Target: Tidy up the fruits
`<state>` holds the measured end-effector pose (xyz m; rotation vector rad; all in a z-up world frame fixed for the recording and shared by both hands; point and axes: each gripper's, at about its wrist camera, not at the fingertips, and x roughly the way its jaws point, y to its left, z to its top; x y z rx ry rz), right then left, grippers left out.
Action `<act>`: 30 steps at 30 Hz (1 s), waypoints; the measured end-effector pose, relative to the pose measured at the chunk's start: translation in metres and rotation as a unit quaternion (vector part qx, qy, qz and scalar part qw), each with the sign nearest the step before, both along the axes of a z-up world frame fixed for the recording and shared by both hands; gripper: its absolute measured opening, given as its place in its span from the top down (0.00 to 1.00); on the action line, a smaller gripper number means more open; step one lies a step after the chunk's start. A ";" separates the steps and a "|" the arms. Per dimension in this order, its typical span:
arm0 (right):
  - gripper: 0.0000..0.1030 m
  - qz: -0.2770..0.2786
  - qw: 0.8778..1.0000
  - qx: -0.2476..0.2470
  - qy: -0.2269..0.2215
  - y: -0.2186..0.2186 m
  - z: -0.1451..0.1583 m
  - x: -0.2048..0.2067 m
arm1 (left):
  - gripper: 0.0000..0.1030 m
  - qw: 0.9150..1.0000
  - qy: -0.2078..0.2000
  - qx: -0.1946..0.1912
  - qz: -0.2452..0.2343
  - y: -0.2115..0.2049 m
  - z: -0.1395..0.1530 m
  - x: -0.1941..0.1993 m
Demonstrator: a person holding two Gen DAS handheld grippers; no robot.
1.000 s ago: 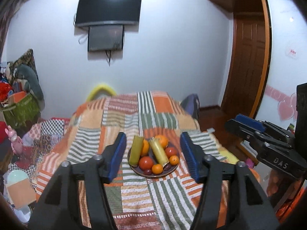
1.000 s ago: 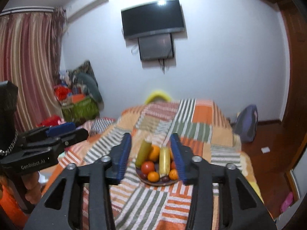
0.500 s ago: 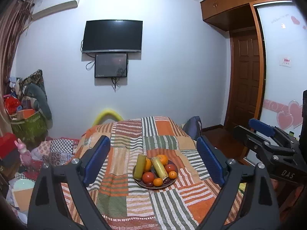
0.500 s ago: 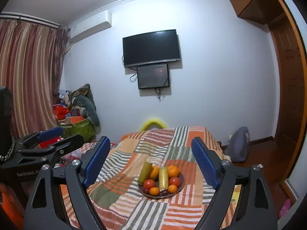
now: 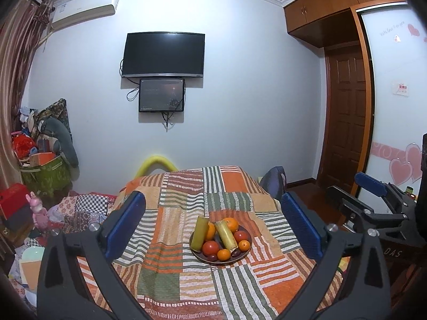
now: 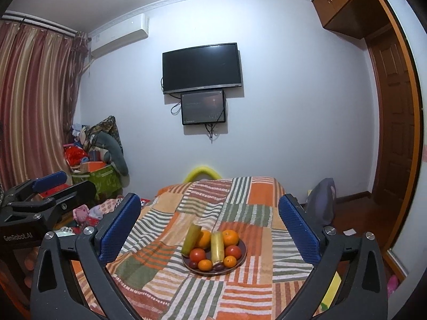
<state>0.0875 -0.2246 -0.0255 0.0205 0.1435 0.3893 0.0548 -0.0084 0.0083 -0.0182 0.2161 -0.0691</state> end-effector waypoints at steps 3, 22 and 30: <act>0.00 -0.001 1.000 -0.001 -0.001 -0.001 -0.001 -0.001 | 0.00 1.000 -0.002 0.001 0.001 -0.001 0.000 -0.001; 0.00 -0.002 1.000 0.002 -0.004 -0.004 0.002 -0.005 | 0.00 1.000 -0.001 -0.001 -0.006 -0.003 0.000 -0.002; 0.00 -0.002 1.000 0.003 -0.006 -0.005 0.004 -0.006 | 0.00 1.000 0.000 -0.004 -0.010 0.000 0.001 -0.002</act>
